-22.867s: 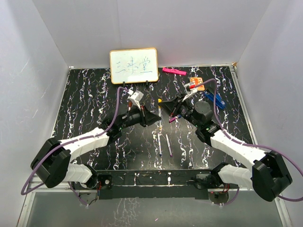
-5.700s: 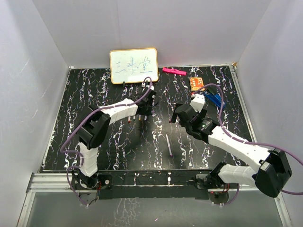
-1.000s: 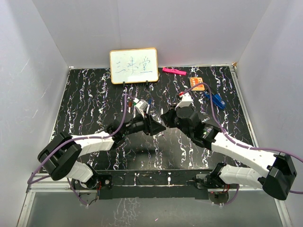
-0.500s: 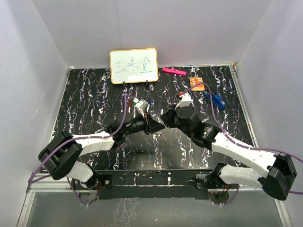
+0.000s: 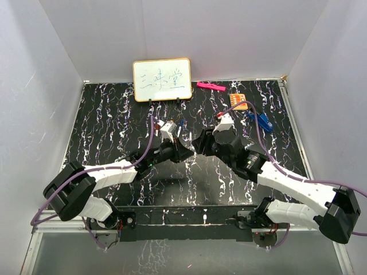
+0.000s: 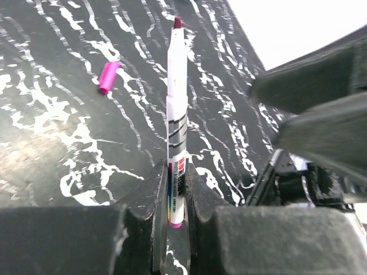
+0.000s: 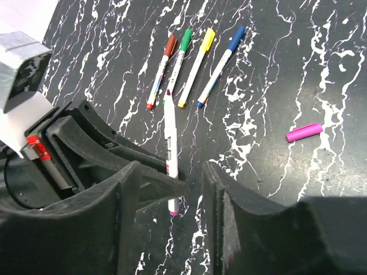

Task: Insert the pens into the pen caps

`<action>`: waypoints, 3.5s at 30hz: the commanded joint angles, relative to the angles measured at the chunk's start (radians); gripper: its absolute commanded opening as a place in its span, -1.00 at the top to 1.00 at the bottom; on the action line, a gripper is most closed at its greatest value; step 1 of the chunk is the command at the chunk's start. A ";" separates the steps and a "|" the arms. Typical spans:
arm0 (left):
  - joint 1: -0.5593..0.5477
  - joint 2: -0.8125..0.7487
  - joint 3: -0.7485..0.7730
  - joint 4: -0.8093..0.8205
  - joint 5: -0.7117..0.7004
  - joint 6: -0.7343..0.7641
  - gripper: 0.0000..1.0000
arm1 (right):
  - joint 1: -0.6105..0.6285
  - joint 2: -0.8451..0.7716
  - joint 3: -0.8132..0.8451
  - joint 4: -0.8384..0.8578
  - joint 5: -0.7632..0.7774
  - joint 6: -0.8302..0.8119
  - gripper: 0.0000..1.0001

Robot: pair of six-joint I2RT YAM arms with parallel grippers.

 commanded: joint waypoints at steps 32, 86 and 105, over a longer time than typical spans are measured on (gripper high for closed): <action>0.003 -0.124 0.115 -0.655 -0.318 0.236 1.00 | -0.250 0.478 0.283 -0.331 0.047 0.254 0.14; 0.003 -0.153 0.108 -0.669 -0.346 0.289 1.00 | -0.296 0.842 0.409 -0.474 0.062 0.253 0.39; 0.003 -0.140 0.118 -0.677 -0.341 0.273 1.00 | -0.261 0.926 0.387 -0.499 0.035 0.119 1.00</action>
